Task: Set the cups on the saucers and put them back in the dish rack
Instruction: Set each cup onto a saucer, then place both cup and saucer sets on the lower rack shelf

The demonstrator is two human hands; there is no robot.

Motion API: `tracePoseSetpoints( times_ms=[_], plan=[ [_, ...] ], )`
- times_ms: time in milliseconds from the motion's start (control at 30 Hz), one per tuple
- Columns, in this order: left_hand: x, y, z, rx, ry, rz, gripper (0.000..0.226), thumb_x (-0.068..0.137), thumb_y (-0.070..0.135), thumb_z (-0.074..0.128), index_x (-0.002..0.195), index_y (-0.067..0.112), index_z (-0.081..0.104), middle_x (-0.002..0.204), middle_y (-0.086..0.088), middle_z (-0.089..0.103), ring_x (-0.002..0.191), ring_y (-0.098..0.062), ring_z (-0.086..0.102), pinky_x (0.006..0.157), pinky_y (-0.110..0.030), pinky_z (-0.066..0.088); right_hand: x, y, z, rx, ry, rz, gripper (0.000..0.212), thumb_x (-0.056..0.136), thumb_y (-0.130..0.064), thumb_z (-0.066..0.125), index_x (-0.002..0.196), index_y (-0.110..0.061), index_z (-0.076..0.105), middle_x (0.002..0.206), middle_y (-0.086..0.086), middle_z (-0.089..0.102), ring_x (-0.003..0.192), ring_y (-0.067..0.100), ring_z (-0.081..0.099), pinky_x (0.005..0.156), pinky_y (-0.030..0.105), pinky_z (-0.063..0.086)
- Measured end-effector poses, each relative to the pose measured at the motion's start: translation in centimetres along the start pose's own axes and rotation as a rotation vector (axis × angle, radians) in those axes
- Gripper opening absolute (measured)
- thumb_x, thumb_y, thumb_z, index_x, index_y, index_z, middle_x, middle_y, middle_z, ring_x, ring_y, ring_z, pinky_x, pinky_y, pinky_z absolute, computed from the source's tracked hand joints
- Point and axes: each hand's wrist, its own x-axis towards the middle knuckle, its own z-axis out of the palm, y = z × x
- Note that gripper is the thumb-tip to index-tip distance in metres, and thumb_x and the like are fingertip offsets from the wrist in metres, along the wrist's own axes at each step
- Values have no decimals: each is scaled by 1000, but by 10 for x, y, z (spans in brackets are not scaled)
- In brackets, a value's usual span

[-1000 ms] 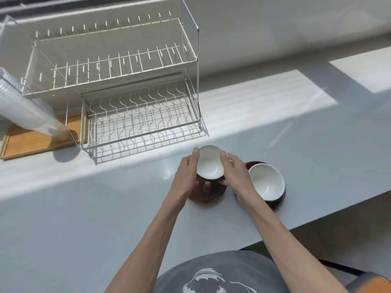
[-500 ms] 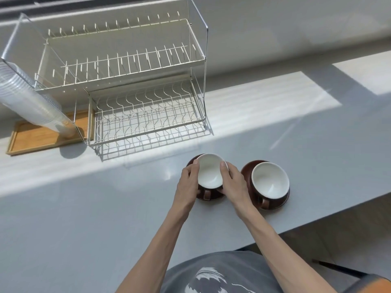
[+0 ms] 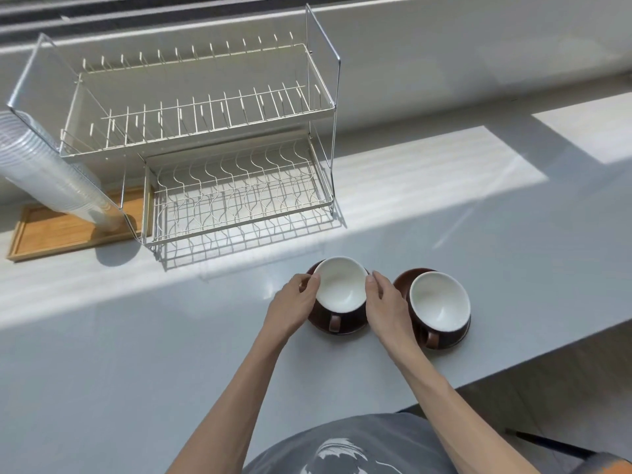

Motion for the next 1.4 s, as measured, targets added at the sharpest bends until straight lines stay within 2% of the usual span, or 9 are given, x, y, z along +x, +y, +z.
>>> tracePoseSetpoints(
  times_ms=[133, 267, 367, 467, 633, 800, 867, 933, 1400],
  plan=[
    [17, 4, -12, 118, 72, 24, 50, 91, 59, 42, 121, 23, 61, 123, 0, 59, 108, -22, 58, 98, -41, 48, 0, 2, 0, -38, 62, 14, 46, 104, -34, 35, 144, -13, 47, 148, 7, 48, 140, 23, 39, 115, 38, 31],
    [23, 6, -7, 10, 7, -1, 48, 90, 62, 43, 115, 24, 59, 125, 2, 58, 110, -20, 57, 87, -36, 46, -1, -1, 5, 37, 39, 55, 42, 103, -31, 33, 137, -20, 54, 138, 4, 57, 129, 23, 47, 108, 38, 37],
    [25, 4, -3, -74, -34, -18, 47, 91, 61, 45, 118, 24, 58, 123, 3, 59, 110, -19, 57, 91, -36, 48, -1, -2, 7, 41, 24, 124, 43, 103, -34, 31, 137, -22, 54, 135, 4, 58, 124, 24, 50, 100, 36, 39],
    [28, -1, -3, -129, -50, -21, 38, 90, 56, 52, 116, 30, 61, 124, -1, 63, 112, -22, 61, 99, -42, 50, 2, -1, 8, 62, 25, 134, 40, 102, -33, 33, 131, -22, 58, 129, 3, 61, 112, 20, 51, 94, 35, 40],
    [29, -3, -11, -188, -83, -33, 23, 91, 49, 57, 109, 38, 65, 113, -13, 69, 106, -37, 67, 94, -50, 55, 5, -2, 8, 92, 17, 111, 35, 103, -29, 37, 126, -22, 62, 111, -5, 59, 105, 15, 50, 87, 29, 37],
    [22, -7, -14, -264, -58, -63, 16, 95, 42, 56, 107, 41, 66, 113, -9, 69, 105, -34, 68, 92, -48, 57, 14, -7, 11, 63, -40, 83, 29, 101, -29, 37, 97, -24, 65, 93, -7, 61, 90, 16, 50, 74, 30, 38],
    [19, -9, -14, -292, -30, -61, 14, 95, 40, 57, 104, 42, 67, 115, -12, 69, 106, -35, 67, 91, -50, 57, 17, -12, 12, 61, -57, 53, 33, 101, -26, 37, 72, -28, 52, 73, -12, 49, 76, 13, 43, 63, 27, 34],
    [15, -12, -14, -310, 13, -62, 14, 94, 41, 57, 103, 44, 67, 114, -13, 70, 105, -34, 68, 90, -51, 57, 20, -18, 12, 51, -86, 20, 39, 101, -24, 38, 63, -29, 40, 64, -11, 40, 66, 10, 37, 58, 25, 28],
    [7, 4, -46, -425, 193, -26, 18, 95, 34, 56, 110, 34, 65, 109, -13, 69, 103, -25, 68, 86, -43, 60, 48, -70, 21, -21, -229, -135, 34, 99, -25, 38, 66, -22, 31, 65, -3, 32, 62, 16, 28, 58, 33, 20]
  ],
)
